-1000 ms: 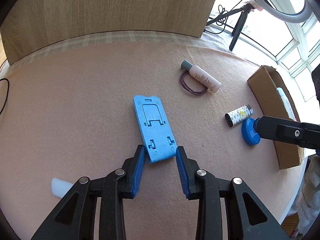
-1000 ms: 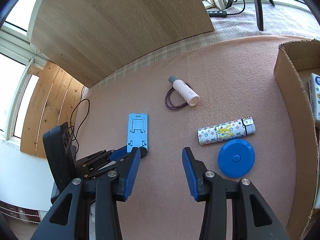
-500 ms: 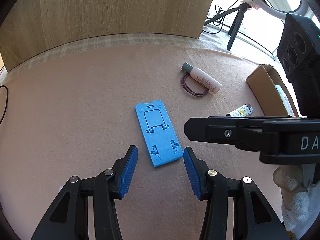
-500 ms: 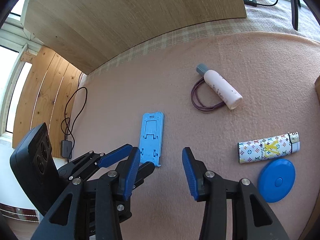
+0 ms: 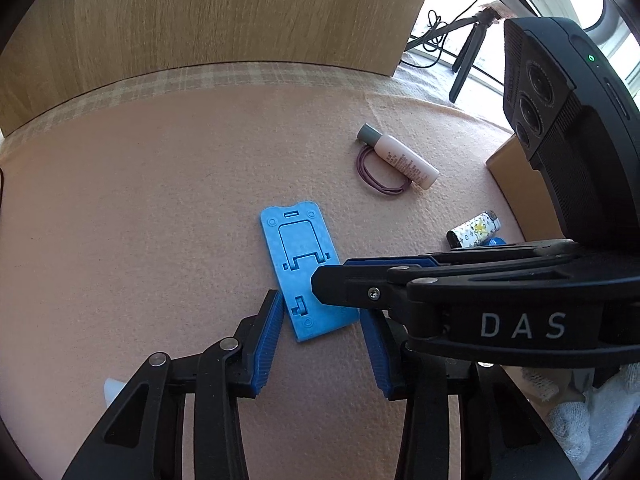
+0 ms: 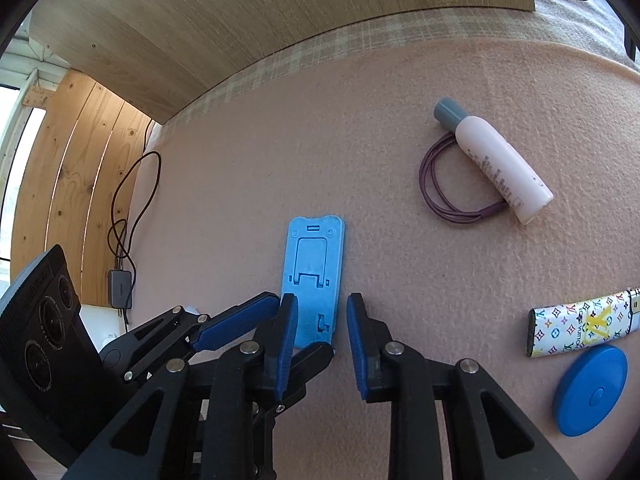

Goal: Organize objects
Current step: 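Close the right tool fingers on the blue phone stand and lift, then carry the phone stand with the right tool into the box and release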

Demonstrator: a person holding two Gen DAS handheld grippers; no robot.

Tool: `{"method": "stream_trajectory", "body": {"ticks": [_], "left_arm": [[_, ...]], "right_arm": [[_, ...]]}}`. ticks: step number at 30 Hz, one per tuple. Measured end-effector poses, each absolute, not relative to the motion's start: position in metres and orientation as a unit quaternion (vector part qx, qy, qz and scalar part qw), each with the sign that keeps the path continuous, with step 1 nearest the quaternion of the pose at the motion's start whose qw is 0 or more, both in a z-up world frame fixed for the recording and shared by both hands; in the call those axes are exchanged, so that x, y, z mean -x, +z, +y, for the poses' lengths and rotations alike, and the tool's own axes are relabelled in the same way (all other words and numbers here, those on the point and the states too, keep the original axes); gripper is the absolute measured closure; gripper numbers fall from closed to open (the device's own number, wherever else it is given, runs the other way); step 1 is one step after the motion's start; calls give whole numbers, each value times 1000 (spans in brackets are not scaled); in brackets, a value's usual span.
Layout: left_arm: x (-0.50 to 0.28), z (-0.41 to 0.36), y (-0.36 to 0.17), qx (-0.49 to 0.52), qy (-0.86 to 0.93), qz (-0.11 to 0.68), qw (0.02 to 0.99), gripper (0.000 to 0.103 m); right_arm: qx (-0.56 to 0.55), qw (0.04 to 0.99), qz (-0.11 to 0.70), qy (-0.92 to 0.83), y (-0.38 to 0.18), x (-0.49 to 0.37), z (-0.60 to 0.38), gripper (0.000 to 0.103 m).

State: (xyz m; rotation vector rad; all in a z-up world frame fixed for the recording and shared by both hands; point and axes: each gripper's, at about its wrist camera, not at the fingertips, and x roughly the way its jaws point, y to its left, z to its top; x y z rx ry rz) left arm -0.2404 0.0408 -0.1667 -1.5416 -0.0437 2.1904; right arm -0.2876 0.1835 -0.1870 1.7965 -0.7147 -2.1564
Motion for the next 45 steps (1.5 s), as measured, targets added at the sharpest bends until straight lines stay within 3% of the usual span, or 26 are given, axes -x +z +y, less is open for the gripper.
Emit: {"method": "stream_trajectory", "body": {"ticks": [17,31,45], "left_arm": [[216,94,-113,511,818,16,263,60],[207,241,-63,461,815,45,348,60],[200,360,-66,455,794,50,401,60]], "right_arm": [[-588,122,-262,-756,-151,258,219,87],[-525,55,-274,-804,-85,196,341,87],[-495,-15,-301,-815,-71,152,456,87]]}}
